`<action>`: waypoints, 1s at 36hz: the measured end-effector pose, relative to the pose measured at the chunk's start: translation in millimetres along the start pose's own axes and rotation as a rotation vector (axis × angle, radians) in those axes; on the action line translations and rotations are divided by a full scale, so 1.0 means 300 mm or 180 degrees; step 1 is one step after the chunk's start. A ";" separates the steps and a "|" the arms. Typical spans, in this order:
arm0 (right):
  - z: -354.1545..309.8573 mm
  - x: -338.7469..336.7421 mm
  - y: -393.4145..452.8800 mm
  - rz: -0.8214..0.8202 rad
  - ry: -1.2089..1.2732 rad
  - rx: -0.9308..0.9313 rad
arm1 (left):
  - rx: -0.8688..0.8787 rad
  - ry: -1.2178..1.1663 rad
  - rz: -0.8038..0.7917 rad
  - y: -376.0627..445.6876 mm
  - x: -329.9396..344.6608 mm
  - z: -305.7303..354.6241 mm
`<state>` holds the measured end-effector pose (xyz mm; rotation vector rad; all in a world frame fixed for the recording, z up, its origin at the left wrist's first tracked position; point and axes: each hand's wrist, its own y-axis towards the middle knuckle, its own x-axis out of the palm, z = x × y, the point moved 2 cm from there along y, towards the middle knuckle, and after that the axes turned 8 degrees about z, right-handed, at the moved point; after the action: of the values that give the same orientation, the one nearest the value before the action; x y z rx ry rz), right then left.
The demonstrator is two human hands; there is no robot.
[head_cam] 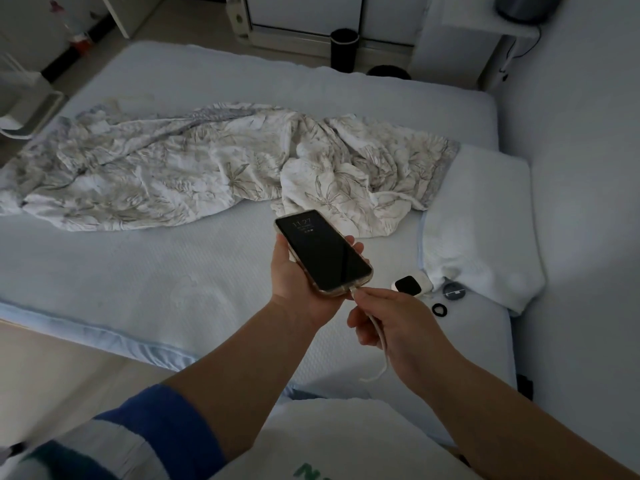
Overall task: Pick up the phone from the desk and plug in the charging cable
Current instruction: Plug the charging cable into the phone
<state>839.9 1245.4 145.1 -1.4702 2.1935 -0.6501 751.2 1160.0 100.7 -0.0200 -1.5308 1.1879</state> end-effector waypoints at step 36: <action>0.123 0.082 0.069 -0.0357 0.0324 0.0343 | 0.0022 0.0526 0.0482 0.001 -0.141 0.053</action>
<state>837.2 1224.1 101.1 -1.5433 2.1255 -0.8849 754.3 1125.1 71.9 -0.2278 -1.3989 1.2782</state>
